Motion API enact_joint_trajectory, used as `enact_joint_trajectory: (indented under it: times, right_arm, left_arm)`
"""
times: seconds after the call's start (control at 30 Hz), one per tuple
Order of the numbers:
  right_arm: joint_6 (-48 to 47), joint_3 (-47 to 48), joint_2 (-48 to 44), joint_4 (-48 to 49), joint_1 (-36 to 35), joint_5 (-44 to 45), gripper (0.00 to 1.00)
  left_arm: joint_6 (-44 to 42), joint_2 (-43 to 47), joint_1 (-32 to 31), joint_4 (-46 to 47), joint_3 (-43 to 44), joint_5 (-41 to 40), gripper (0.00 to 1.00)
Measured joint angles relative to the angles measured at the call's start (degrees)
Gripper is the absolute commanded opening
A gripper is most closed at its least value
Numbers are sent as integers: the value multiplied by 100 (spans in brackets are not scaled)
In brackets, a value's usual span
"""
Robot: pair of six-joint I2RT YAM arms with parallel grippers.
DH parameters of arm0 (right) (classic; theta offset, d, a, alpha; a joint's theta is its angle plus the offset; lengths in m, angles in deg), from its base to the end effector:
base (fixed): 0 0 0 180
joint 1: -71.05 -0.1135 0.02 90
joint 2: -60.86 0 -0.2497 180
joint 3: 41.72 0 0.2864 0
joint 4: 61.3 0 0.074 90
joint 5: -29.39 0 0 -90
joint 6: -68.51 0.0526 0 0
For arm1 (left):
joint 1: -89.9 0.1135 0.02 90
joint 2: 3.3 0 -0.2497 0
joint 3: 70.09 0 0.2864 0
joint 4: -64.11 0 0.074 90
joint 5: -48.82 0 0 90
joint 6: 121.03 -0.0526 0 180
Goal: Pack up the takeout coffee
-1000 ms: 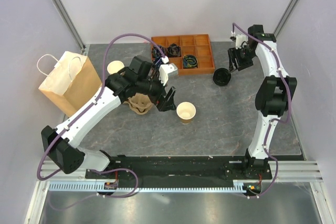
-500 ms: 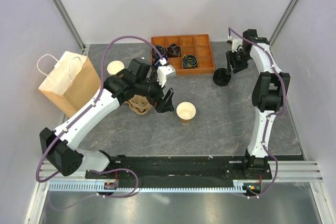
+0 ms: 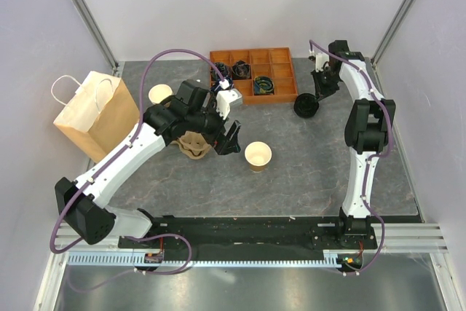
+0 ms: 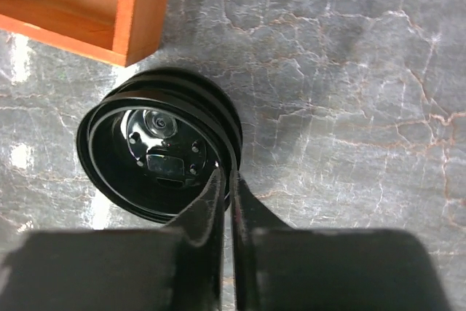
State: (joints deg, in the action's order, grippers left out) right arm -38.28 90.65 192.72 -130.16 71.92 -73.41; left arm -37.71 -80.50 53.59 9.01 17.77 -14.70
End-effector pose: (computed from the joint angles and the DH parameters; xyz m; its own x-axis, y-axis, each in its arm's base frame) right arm 0.5194 0.0038 0.1856 -0.8704 -0.2685 -0.4127 -0.3325 0.9387 0.0906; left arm 0.2541 -0.2158 0.3252 -0.4689 0.4738 -0.7455 0.8469 0.4809 -0.2270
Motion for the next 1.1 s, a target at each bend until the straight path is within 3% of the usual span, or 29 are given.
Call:
enact_joint_trajectory:
  times: [0.5, 0.6, 0.63, 0.73, 1.1]
  right_arm:
    - [-103, 22, -385, -76, 0, 81, 0]
    - [-103, 92, -597, -94, 0, 20, 21]
    - [-90, 133, -614, -87, 0, -15, 39]
    - [-142, 249, -616, -92, 0, -138, 59]
    - [-295, 546, -15, -116, -26, -284, 51]
  left_arm:
    - [-33, 190, 24, 79, 0, -81, 100]
    - [-48, 295, 24, 184, 0, -79, 100]
    - [-48, 313, 24, 203, 0, -76, 100]
    - [-46, 321, 24, 280, 0, -66, 100]
    - [-48, 321, 24, 286, 0, 155, 100]
